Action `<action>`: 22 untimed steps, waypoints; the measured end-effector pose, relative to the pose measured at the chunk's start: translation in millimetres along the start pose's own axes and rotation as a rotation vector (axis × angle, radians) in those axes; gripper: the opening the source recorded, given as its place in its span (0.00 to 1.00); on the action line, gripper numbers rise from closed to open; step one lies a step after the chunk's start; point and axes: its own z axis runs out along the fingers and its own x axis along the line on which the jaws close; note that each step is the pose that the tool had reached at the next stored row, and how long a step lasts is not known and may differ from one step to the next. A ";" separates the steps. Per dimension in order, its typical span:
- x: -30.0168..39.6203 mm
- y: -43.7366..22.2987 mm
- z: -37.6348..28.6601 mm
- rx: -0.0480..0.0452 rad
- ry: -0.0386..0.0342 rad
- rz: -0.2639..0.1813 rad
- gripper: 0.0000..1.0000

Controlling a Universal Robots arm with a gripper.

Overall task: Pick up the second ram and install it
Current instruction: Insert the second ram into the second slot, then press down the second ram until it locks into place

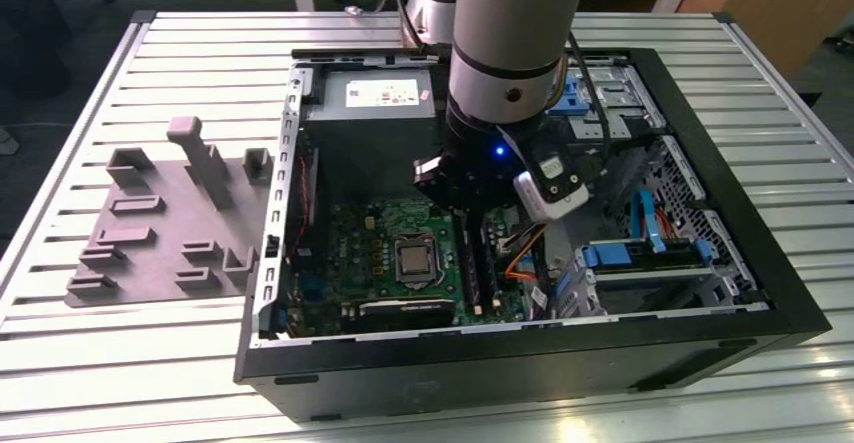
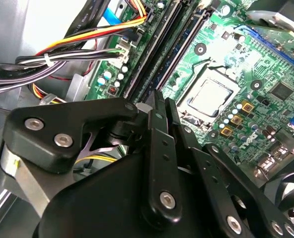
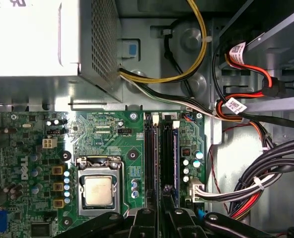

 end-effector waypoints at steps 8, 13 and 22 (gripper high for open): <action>0.0 0.0 -0.6 0.0001 0.0000 0.000 0.11; 0.0 0.0 -2.4 0.0001 0.0000 0.000 0.11; 0.1 3.3 -2.5 0.0002 0.0001 0.000 0.11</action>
